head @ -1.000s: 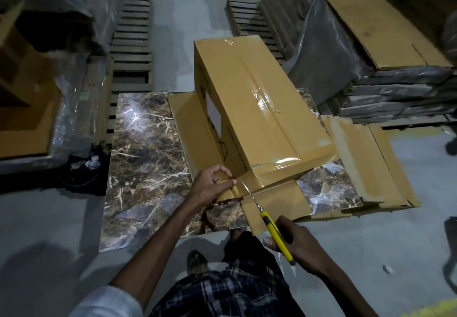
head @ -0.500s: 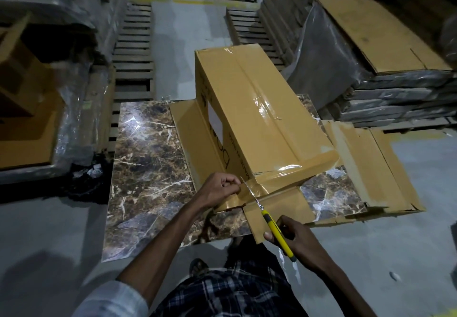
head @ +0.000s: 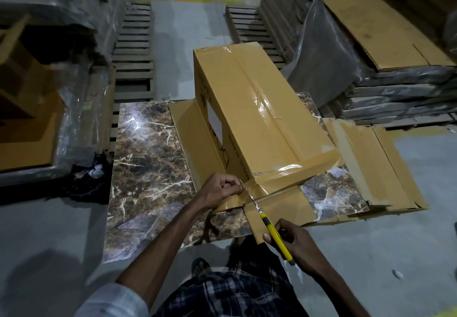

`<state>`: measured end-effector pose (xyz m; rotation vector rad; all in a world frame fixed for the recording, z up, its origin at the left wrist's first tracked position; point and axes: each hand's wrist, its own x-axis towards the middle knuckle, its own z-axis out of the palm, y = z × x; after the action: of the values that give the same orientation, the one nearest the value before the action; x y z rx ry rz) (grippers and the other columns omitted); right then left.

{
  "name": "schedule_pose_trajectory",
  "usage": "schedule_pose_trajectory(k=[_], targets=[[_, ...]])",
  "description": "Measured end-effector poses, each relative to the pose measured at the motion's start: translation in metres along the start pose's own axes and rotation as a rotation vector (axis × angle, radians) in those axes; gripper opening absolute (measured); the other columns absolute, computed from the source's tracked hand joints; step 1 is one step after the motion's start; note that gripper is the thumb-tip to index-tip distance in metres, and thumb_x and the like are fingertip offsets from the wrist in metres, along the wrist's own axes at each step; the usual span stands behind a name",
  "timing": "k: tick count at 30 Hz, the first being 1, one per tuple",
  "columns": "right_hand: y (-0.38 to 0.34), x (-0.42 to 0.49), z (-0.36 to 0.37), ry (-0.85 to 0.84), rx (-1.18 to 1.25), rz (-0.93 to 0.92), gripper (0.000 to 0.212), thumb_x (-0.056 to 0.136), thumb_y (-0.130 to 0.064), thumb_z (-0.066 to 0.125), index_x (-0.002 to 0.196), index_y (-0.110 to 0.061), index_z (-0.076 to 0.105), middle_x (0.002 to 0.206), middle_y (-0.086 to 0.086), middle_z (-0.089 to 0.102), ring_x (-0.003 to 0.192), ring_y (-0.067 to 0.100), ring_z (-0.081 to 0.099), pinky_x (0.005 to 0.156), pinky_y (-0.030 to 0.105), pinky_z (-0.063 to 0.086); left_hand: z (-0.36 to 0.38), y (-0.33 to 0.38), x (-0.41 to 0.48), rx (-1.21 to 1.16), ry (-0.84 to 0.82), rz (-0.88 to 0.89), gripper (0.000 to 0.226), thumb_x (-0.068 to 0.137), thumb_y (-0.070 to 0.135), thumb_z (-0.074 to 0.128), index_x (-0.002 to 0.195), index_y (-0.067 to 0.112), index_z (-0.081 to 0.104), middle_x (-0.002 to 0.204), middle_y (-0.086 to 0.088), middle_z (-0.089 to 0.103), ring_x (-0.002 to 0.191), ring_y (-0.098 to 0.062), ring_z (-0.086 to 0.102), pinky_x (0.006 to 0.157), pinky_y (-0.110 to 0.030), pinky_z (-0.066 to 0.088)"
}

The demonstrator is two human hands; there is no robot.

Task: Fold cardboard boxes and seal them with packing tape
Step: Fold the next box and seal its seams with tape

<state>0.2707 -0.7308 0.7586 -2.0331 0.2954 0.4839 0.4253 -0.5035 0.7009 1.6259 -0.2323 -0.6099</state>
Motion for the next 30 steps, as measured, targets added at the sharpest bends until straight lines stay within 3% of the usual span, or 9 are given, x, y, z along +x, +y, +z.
schedule_pose_trajectory(k=[5,9,11,14,18,25,27,30], targets=[[0.001,-0.002,0.001,-0.003,0.110,-0.010,0.063,0.065,-0.084,0.075,0.068,-0.025,0.054,0.058,0.003,0.052,0.055,0.021,0.047,0.063,0.042,0.039,-0.003,-0.006,0.002,-0.031,-0.014,-0.006,0.036,0.081,0.048,0.079,0.083,0.012,0.078,0.087,-0.035,0.067,0.079,-0.025,0.052,0.077,-0.038,0.036],[-0.001,-0.003,0.000,-0.001,0.161,-0.022,0.075,0.063,-0.079,0.081,0.073,-0.009,0.056,0.058,0.008,0.054,0.054,0.021,0.049,0.063,0.043,0.041,-0.005,-0.005,-0.001,-0.047,-0.024,-0.002,0.041,0.083,0.046,0.079,0.084,0.005,0.076,0.068,-0.018,0.057,0.065,-0.022,0.039,0.067,-0.034,0.029],[-0.005,-0.006,-0.002,-0.005,0.189,-0.032,0.079,0.061,-0.076,0.085,0.074,-0.002,0.057,0.058,0.007,0.058,0.053,0.020,0.053,0.062,0.043,0.044,-0.005,-0.002,-0.003,-0.044,-0.029,0.005,0.034,0.087,0.035,0.080,0.085,0.002,0.076,0.068,-0.017,0.063,0.061,-0.017,0.045,0.065,-0.026,0.034],[-0.010,-0.008,-0.005,-0.007,0.200,-0.044,0.081,0.060,-0.070,0.089,0.074,0.004,0.058,0.058,0.011,0.062,0.052,0.020,0.056,0.060,0.041,0.045,-0.007,0.000,-0.006,-0.010,-0.038,0.002,0.009,0.094,0.013,0.076,0.087,0.008,0.078,0.071,0.009,0.072,0.062,-0.002,0.059,0.063,-0.018,0.044],[0.003,-0.003,-0.007,-0.007,0.136,-0.004,0.067,0.069,-0.057,0.091,0.073,0.002,0.060,0.063,0.025,0.064,0.052,0.023,0.056,0.056,0.040,0.042,-0.011,-0.006,-0.012,0.083,-0.060,-0.025,0.007,0.092,0.011,0.078,0.086,0.009,0.080,0.077,0.013,0.075,0.069,0.002,0.064,0.066,-0.014,0.045],[0.018,0.000,0.005,0.054,0.090,0.033,0.068,0.059,-0.072,0.089,0.060,-0.013,0.055,0.053,0.015,0.055,0.049,0.023,0.052,0.053,0.040,0.037,-0.016,-0.020,-0.041,0.128,-0.043,-0.123,0.016,0.092,0.010,0.077,0.087,-0.005,0.077,0.075,0.013,0.073,0.067,0.003,0.064,0.068,-0.016,0.045],[0.018,0.002,0.003,0.092,-0.028,0.005,0.069,0.064,-0.078,0.081,0.059,-0.015,0.053,0.052,0.011,0.056,0.049,0.031,0.057,0.051,0.045,0.042,-0.017,-0.022,-0.050,0.091,-0.015,-0.142,0.014,0.093,0.005,0.075,0.086,-0.007,0.075,0.071,0.014,0.072,0.063,0.005,0.061,0.066,-0.013,0.045],[0.024,0.002,0.006,0.103,-0.480,-0.052,0.073,0.065,-0.093,0.064,0.062,-0.021,0.046,0.052,0.001,0.048,0.051,0.017,0.054,0.050,0.037,0.039,-0.015,-0.020,-0.059,0.030,0.035,-0.161,0.011,0.094,0.008,0.076,0.086,0.000,0.076,0.076,0.007,0.075,0.070,-0.004,0.067,0.071,-0.021,0.050]])
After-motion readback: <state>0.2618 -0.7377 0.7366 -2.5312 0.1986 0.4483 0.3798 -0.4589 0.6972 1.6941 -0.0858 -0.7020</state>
